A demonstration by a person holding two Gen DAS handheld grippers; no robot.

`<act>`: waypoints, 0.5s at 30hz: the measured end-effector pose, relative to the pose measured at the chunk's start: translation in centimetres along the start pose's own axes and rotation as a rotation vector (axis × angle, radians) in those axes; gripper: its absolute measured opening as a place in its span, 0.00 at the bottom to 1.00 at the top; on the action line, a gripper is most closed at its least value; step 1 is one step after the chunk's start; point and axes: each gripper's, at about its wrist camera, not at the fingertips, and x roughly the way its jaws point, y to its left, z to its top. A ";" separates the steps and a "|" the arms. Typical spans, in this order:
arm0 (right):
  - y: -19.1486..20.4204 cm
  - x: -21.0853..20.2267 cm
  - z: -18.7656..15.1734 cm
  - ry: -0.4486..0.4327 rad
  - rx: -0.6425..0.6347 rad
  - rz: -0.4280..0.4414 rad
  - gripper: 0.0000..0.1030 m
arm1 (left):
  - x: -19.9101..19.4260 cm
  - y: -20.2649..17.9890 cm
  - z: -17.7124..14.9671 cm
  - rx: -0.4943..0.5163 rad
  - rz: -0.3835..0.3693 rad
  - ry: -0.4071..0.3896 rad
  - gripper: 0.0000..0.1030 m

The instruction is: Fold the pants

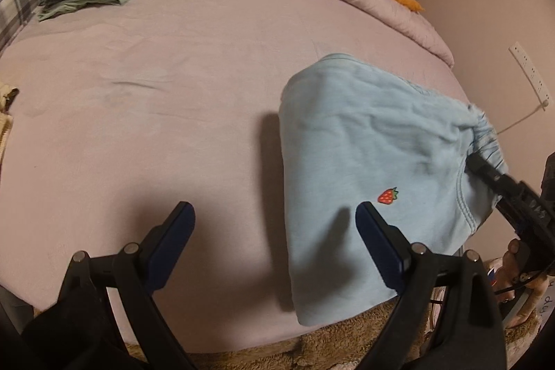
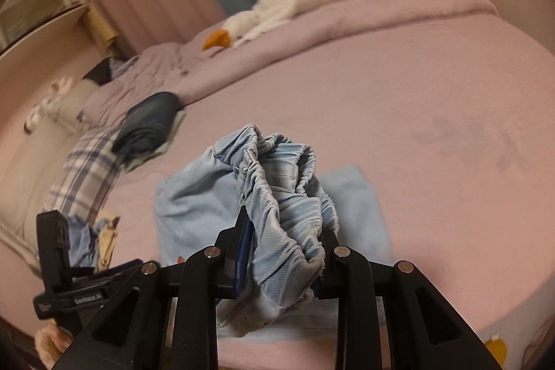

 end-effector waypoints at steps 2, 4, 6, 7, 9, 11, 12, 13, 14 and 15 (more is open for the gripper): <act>-1.2 0.9 -0.7 0.022 0.003 -0.058 0.28 | 1.1 -0.2 0.1 0.004 -0.006 0.032 0.90; -2.2 1.9 -1.2 0.051 0.025 -0.074 0.28 | 2.4 -0.5 0.1 0.006 -0.008 0.065 0.88; -3.2 2.8 -1.7 0.075 0.039 -0.092 0.28 | 3.6 -0.8 -0.1 0.011 -0.007 0.089 0.88; -3.4 3.1 -1.9 0.080 0.037 -0.105 0.28 | 4.0 -0.9 -0.2 0.011 -0.007 0.097 0.88; -3.6 3.6 -2.1 0.093 0.030 -0.124 0.28 | 4.9 -0.8 -0.3 -0.003 -0.010 0.116 0.89; -3.7 3.9 -2.2 0.102 0.030 -0.133 0.28 | 5.4 -0.6 -0.4 -0.010 -0.008 0.119 0.90; -3.7 4.1 -2.3 0.105 0.028 -0.139 0.28 | 5.4 -0.7 -0.5 -0.001 -0.002 0.117 0.90; -3.7 4.2 -2.4 0.107 0.023 -0.145 0.28 | 5.3 -0.9 -0.4 0.014 0.006 0.112 0.90; -3.7 4.4 -2.5 0.109 0.017 -0.153 0.28 | 5.3 -1.1 -0.4 0.027 0.015 0.109 0.90; -3.7 4.4 -2.5 0.108 0.014 -0.158 0.28 | 5.2 -1.4 -0.2 0.035 0.023 0.114 0.89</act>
